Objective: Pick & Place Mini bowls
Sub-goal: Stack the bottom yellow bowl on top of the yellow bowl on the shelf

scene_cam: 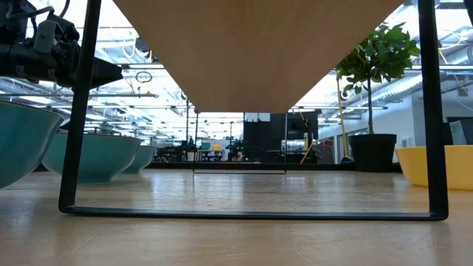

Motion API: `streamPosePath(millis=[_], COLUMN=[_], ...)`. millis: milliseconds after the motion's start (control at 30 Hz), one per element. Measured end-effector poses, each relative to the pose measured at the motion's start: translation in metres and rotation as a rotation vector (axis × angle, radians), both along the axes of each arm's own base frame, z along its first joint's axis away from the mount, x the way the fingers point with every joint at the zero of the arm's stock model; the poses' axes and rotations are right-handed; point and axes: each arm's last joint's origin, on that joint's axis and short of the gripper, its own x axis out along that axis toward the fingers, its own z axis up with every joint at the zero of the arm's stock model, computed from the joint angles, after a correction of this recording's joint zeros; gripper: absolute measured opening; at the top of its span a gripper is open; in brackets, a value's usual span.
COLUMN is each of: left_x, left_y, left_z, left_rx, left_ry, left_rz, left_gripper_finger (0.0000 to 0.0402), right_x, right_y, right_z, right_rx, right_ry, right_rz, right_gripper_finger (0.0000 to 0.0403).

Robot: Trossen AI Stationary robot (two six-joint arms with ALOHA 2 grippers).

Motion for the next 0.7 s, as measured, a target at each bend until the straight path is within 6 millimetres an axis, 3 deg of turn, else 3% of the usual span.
streamPosePath(millis=[400,700], left_x=[0.0,0.0], left_y=[0.0,0.0], left_z=[0.0,0.0], left_rx=[0.0,0.0], left_ry=[0.0,0.0], left_rz=[0.0,0.0], left_gripper_finger=[0.0113,0.0113], right_x=[-0.02,-0.032], right_y=[-0.024,-0.025], right_z=[-0.029,-0.044], right_rx=[0.204,0.33], right_ry=[0.279,0.447], right_rz=[-0.125,-0.177], right_gripper_finger=[0.0,0.0])
